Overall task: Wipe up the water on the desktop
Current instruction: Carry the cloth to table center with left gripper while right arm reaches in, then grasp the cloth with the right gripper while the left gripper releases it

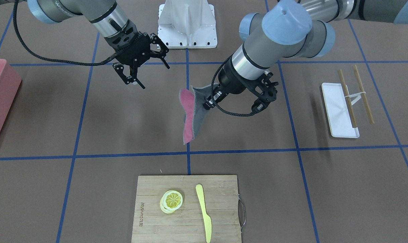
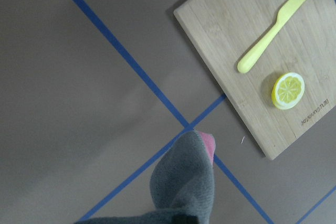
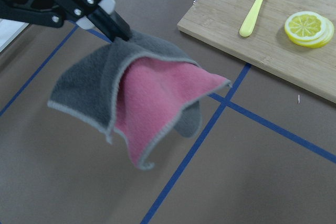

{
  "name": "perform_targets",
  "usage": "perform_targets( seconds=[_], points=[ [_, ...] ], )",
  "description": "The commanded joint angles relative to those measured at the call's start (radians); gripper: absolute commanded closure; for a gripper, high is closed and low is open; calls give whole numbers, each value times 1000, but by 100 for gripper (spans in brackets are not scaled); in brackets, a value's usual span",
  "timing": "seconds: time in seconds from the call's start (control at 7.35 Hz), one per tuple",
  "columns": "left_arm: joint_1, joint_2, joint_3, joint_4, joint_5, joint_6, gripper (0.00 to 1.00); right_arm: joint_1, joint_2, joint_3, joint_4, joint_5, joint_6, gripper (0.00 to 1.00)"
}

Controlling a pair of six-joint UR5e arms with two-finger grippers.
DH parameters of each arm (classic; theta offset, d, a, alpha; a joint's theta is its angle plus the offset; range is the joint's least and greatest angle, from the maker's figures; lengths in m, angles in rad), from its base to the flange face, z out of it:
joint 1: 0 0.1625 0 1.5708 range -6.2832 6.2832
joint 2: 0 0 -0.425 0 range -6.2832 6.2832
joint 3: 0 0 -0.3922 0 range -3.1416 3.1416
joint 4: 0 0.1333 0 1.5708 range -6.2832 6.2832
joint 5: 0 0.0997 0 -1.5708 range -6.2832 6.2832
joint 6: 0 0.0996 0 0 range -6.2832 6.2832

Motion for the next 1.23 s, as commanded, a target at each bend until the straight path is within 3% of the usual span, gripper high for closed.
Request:
perform_targets(
  seconds=[0.0, 0.27, 0.41, 0.68, 0.95, 1.09],
  points=[
    [33, -38, 21, 0, -7, -20, 100, -22, 1, -3, 17, -26, 0, 3],
    [55, -40, 19, 0, -9, -19, 100, -26, 1, -4, 18, -27, 0, 43],
    [64, -49, 13, 1, -10, -25, 100, -26, 1, -4, 18, -26, 0, 43],
    [64, -66, 8, 6, -102, -29, 100, -28, 1, -4, 18, -27, 0, 43],
    [65, -72, -4, 1, -105, -65, 100, -28, 1, -9, 21, -27, 0, 43],
    [64, -71, -1, 0, -105, -63, 100, -26, 1, -9, 21, -27, 2, 88]
  ],
)
